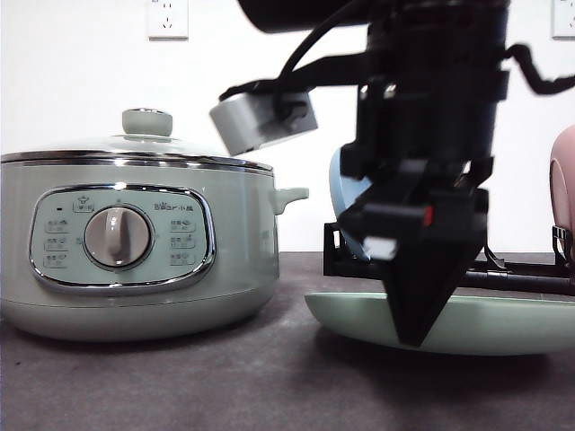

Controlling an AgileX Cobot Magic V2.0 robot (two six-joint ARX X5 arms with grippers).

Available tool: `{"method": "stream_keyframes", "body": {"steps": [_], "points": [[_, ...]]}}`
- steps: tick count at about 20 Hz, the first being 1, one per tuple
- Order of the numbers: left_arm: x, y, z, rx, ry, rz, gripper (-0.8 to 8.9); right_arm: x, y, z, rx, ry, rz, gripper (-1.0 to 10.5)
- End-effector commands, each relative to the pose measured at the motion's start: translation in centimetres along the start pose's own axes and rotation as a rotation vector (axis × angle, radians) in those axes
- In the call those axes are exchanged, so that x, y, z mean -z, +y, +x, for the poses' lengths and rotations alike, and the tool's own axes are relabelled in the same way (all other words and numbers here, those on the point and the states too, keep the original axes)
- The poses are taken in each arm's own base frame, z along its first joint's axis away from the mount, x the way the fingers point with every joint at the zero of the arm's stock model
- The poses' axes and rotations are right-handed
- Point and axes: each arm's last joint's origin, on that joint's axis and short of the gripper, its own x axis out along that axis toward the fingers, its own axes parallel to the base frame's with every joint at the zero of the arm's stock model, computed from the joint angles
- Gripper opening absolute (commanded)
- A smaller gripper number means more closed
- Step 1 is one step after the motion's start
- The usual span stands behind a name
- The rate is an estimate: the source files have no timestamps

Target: The right arm pick the green plate and place it on desk, then the left arm uncap open the steamer lid, the right arm pick the potato and place it on the plate, then the right arm cap close the steamer lid

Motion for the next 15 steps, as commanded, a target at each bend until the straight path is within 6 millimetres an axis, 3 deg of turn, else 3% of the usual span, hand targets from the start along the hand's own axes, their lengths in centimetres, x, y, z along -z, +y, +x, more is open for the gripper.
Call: {"method": "stream_keyframes", "body": {"steps": [1,4,8,12,15], "points": [[-0.5,-0.2,-0.3,0.009,-0.02,0.026,4.7,-0.4,0.7,0.9,-0.022,0.014,-0.001,0.1],[-0.5,-0.2,-0.3,0.009,-0.02,0.026,4.7,-0.5,1.0,1.2,-0.1,0.016,0.017,0.3],[-0.5,-0.2,-0.3,0.009,-0.02,0.026,4.7,-0.6,1.0,1.2,-0.109,0.005,0.03,2.2],[-0.5,-0.2,-0.3,0.009,-0.019,0.025,4.7,-0.5,0.9,1.0,-0.091,0.004,0.036,2.2],[-0.5,-0.2,-0.3,0.009,-0.018,0.024,4.7,-0.3,0.4,-0.7,-0.075,-0.056,0.048,2.2]]}}
